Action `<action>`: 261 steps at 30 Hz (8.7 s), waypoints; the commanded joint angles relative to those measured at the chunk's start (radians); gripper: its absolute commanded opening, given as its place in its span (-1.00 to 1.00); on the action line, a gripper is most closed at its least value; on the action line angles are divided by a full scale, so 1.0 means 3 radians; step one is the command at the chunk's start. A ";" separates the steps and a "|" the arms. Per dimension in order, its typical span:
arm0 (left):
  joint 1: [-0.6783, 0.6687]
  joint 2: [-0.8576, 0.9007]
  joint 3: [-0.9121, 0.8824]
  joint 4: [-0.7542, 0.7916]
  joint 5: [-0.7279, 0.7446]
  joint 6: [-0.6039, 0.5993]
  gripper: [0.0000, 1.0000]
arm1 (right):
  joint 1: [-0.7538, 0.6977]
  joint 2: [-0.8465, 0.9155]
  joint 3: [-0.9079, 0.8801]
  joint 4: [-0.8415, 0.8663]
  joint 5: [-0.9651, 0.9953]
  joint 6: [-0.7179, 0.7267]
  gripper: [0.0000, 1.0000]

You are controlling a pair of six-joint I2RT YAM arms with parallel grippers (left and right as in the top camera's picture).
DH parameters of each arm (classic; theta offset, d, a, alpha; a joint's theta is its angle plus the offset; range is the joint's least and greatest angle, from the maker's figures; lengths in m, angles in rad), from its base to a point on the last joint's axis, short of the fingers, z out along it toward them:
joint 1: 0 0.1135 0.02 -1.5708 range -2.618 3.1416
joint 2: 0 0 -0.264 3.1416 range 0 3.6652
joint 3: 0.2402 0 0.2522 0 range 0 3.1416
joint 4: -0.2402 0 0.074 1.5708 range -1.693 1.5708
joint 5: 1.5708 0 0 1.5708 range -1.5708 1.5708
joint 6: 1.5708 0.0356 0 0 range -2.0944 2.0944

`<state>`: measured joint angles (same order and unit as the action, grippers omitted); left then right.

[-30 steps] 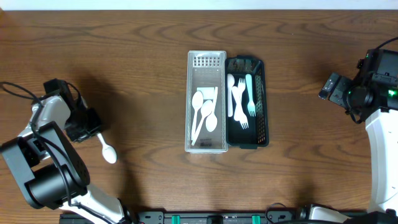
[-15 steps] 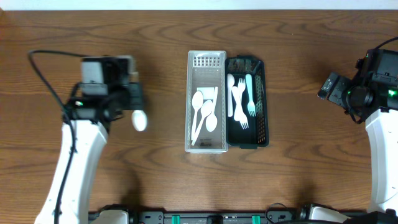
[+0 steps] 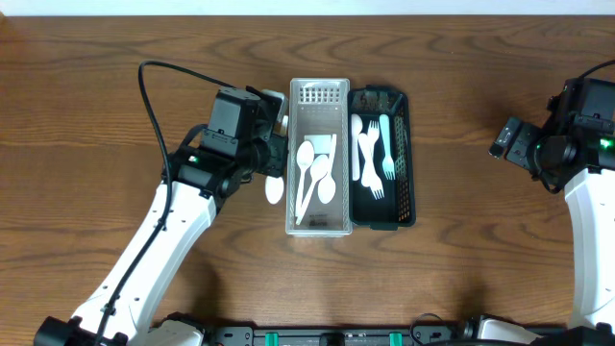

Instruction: Pack container

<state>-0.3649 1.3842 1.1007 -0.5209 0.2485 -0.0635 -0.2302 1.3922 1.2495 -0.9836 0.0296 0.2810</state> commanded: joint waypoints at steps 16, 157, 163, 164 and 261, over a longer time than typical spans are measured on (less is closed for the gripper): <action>-0.0546 0.0338 0.0042 0.0090 -0.0220 -0.0521 -0.89 | -0.0014 0.0008 -0.0009 -0.0014 -0.0013 -0.0004 0.99; 0.0945 -0.3376 -0.1691 -0.0095 -0.1378 0.0028 0.96 | 0.0473 0.0786 0.0011 0.0621 -0.0675 -0.0443 0.98; 0.0945 -0.3747 -0.2152 0.0102 -0.1380 -0.0006 0.96 | 0.0473 0.0786 0.0011 0.0621 -0.0675 -0.0443 0.98; 0.0945 -0.3817 -0.2225 0.0122 -0.1378 -0.0005 0.96 | 0.0473 0.0786 0.0011 0.0621 -0.0675 -0.0443 0.99; 0.0969 -0.4601 -0.3329 0.0624 -0.1381 -0.0005 0.96 | 0.0834 -0.1448 -0.0025 0.0885 0.0502 -0.1106 0.98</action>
<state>-0.0792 0.0101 0.1257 -0.3332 -0.1642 -0.0555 0.0124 1.0058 1.2480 -0.7116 0.1425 0.0456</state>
